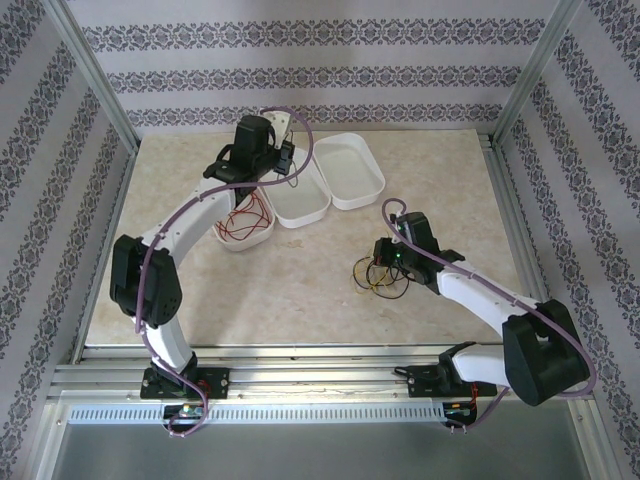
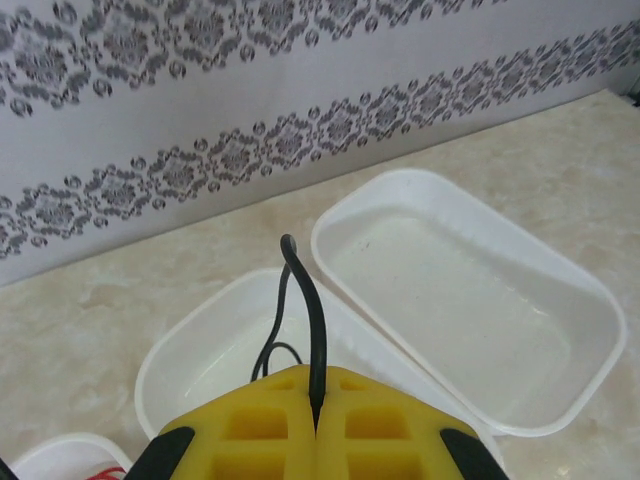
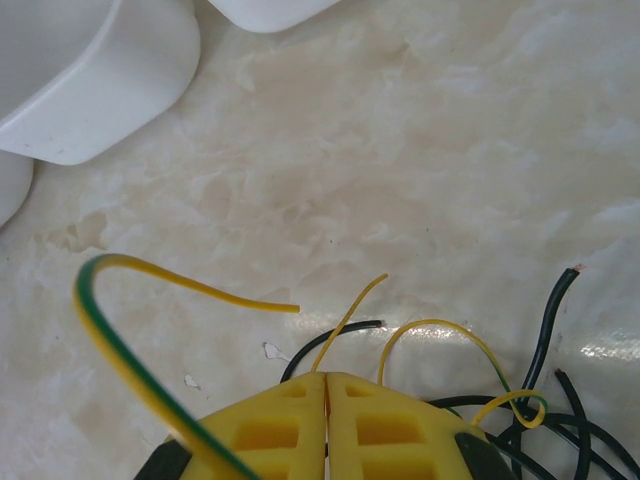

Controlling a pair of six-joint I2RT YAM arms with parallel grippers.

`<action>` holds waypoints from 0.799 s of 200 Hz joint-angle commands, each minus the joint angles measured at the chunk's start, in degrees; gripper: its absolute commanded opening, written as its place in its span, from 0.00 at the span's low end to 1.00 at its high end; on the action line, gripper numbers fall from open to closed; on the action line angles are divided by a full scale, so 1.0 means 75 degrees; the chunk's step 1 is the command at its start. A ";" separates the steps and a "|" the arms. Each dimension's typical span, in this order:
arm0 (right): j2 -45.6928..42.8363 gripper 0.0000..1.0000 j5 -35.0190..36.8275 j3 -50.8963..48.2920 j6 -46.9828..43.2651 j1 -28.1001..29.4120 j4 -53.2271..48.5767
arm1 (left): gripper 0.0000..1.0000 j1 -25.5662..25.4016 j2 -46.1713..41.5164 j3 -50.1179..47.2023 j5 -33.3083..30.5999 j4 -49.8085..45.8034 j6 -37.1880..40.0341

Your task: Untangle the cables

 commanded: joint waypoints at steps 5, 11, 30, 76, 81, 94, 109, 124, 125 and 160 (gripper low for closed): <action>0.0203 0.00 -0.0171 0.0179 0.0142 0.0134 -0.0035 | 0.00 0.0120 0.0351 0.0229 -0.0030 -0.0337 -0.0336; 0.0242 0.00 -0.0182 0.0193 0.0146 0.0150 -0.0026 | 0.00 0.0137 0.0427 0.0253 -0.0018 -0.0352 -0.0355; 0.0382 0.01 -0.0252 0.0263 0.0165 0.0158 -0.0037 | 0.00 0.0159 0.0721 0.0322 0.0078 -0.0400 -0.0423; 0.0665 0.03 -0.0392 0.0380 0.0175 0.0194 -0.0109 | 0.06 0.0217 0.1726 0.0962 0.0451 -0.0861 -0.0655; 0.0677 0.04 -0.0405 0.0392 0.0178 0.0204 -0.0125 | 0.06 0.0218 0.1837 0.1037 0.0468 -0.0923 -0.0673; 0.0669 0.06 -0.0426 0.0420 0.0176 0.0215 -0.0187 | 0.06 0.0215 0.2064 0.1161 0.0537 -0.0954 -0.0708; 0.0628 0.08 -0.0417 0.0450 0.0170 0.0227 -0.0280 | 0.10 0.0231 0.2253 0.1240 0.0592 -0.0915 -0.0754; 0.0526 0.10 -0.0368 0.0474 0.0139 0.0229 -0.0385 | 0.16 0.0238 0.2439 0.1358 0.0656 -0.0948 -0.0810; 0.0521 0.10 -0.0363 0.0475 0.0135 0.0229 -0.0399 | 0.16 0.0235 0.2452 0.1363 0.0653 -0.0955 -0.0817; 0.0285 0.11 -0.0119 0.0487 0.0079 0.0216 -0.0614 | 0.06 0.0263 0.2859 0.1629 0.1160 -0.0911 -0.1236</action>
